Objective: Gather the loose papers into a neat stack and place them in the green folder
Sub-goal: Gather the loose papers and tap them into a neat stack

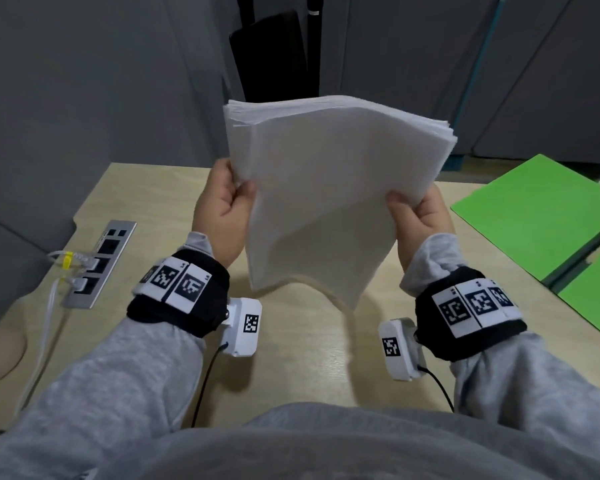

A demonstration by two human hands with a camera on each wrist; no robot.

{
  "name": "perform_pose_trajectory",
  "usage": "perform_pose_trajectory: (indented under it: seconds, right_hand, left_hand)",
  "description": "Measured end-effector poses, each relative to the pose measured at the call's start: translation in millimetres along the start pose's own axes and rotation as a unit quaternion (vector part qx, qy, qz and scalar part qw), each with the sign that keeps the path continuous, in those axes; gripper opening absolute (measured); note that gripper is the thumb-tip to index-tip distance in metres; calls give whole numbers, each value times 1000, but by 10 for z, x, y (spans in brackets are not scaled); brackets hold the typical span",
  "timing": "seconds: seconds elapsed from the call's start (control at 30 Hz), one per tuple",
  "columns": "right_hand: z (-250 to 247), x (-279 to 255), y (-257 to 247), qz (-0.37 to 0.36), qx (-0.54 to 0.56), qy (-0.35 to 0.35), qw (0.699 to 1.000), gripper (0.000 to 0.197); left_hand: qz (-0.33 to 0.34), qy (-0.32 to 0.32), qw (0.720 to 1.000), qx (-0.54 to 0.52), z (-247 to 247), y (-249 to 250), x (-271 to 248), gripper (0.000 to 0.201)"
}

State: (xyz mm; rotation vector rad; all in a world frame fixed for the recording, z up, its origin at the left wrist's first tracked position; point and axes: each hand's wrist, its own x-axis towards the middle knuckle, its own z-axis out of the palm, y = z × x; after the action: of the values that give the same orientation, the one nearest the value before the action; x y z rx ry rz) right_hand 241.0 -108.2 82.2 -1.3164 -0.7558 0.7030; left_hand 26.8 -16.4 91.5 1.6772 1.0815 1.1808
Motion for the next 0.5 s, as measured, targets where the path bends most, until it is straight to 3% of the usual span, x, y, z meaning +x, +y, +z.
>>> perform_pose_trajectory:
  seconds: [0.07,0.17,0.23,0.37,0.43,0.5]
  right_hand:
    - [12,0,44,14,-17,-16,1000,26]
    - [-8,1,150,43,-76,-31,996,32]
    - [-37,32,146,36,-100,-20,994,37]
    - [-89,145,51,-29,-149,47,987,74]
    - [-120,186,-16,-93,-231,72,966,90]
    - [-139,196,-105,-168,-289,52,941,89]
  left_hand:
    - [-37,-25,999,10,31,-57,-43,25]
    - [-137,-71,976,151,115,-220,-163,30]
    - [-149,-60,969,189,120,-249,-166,32]
    - [-44,-74,958,275,0,-61,27,33]
    - [37,-96,932,348,-48,74,98,28]
    - [98,-122,904,397,-69,202,135,25]
